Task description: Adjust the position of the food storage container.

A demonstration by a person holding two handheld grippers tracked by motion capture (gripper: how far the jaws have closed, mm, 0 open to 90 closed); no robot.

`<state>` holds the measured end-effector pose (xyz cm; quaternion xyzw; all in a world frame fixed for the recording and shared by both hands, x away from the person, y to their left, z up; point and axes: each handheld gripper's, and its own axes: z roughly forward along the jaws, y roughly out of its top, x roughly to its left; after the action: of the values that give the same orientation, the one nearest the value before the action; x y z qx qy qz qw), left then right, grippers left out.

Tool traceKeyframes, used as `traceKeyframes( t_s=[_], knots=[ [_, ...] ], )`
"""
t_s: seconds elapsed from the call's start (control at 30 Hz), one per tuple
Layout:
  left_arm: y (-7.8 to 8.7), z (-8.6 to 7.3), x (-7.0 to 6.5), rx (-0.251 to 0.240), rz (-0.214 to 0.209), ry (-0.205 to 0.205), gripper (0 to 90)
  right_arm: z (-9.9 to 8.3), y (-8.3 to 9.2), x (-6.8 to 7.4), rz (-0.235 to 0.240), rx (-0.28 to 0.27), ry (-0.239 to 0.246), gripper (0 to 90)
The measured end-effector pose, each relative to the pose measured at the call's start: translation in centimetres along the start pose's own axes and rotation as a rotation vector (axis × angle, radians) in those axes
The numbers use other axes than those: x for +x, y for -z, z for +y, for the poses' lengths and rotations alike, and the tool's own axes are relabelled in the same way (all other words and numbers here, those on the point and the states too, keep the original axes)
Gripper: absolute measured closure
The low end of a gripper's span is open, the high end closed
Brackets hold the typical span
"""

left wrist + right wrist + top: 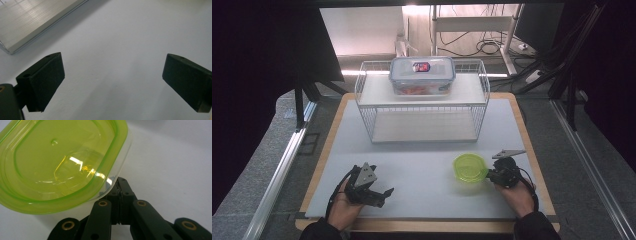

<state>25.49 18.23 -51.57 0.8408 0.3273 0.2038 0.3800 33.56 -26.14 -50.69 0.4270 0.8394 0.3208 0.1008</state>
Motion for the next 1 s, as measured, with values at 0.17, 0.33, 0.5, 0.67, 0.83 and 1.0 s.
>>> traceKeyframes(
  t_s=[0.17, 0.33, 0.5, 0.67, 0.83, 1.0],
  knots=[
    [0.0, 0.0, 0.0, 0.002, 0.001, -0.001, 3.9, 0.4, -0.6, 0.9, 0.026, 0.006, 0.015, 89.3],
    [-0.1, 0.0, -0.1, 0.005, 0.0, -0.003, 3.9, 0.7, -1.2, 1.6, 0.048, 0.006, 0.023, 89.3],
    [-0.1, 0.0, 0.0, 0.008, 0.0, -0.004, 3.9, 1.3, -2.0, 2.5, 0.065, 0.002, 0.04, 89.3],
    [-0.2, 0.0, -0.1, 0.01, -0.002, -0.006, 3.9, 1.9, -2.8, 3.1, 0.078, -0.002, 0.056, 89.3],
    [-0.2, 0.0, -0.1, 0.012, -0.002, -0.008, 3.8, 2.5, -3.4, 3.7, 0.084, -0.009, 0.067, 89.3],
    [-0.2, 0.1, -0.2, 0.014, -0.001, -0.011, 3.8, 3.1, -4.2, 4.4, 0.093, -0.012, 0.085, 89.4]
  ],
)
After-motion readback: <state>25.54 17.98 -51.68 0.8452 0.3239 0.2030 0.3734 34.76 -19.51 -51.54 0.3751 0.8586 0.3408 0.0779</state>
